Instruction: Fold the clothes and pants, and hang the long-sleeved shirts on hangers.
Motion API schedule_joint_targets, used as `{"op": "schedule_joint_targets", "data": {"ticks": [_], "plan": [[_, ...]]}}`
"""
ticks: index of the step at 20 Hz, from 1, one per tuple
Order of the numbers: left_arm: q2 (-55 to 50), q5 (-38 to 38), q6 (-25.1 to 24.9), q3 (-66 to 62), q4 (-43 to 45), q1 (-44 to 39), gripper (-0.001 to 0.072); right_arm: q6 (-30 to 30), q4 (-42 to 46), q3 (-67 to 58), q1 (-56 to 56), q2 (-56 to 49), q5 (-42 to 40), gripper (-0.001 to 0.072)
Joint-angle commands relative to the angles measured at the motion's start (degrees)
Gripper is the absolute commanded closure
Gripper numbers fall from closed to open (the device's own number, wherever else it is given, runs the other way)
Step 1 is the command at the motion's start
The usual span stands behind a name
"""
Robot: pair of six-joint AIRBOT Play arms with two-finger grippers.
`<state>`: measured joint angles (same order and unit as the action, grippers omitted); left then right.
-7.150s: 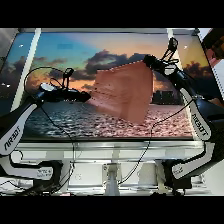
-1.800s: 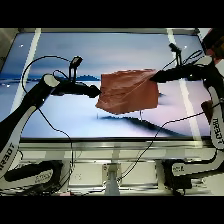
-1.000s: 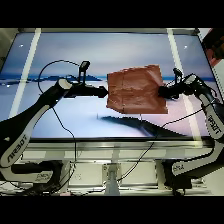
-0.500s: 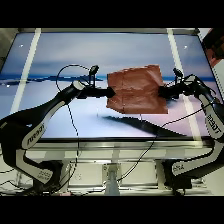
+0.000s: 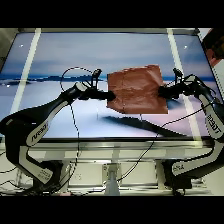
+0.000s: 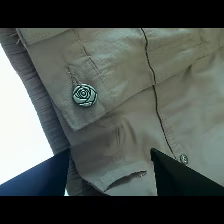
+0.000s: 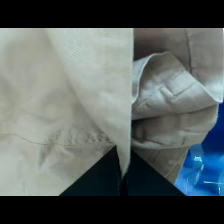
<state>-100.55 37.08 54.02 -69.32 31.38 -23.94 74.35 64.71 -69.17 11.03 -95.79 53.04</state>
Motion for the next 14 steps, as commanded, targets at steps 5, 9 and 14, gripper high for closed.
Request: {"op": "schedule_joint_targets", "data": {"ticks": [5, 9, 14], "plan": [[-1.11, -1.79, 0.76, -0.07, -1.81, -1.29, 0.0365, -0.07, -0.04, 0.0, -0.04, -0.04, 0.11, 0.0704], [-1.11, -6.73, 0.57, -1.16, -2.08, -1.97, 0.0613, -0.09, -0.04, 0.0, -0.04, -0.04, 0.28, 0.0704], [-0.57, -7.56, -2.51, -2.93, -1.79, -1.53, 0.0687, -0.48, 0.0, 0.0, -0.04, -0.04, 0.46, 0.0704]]}}
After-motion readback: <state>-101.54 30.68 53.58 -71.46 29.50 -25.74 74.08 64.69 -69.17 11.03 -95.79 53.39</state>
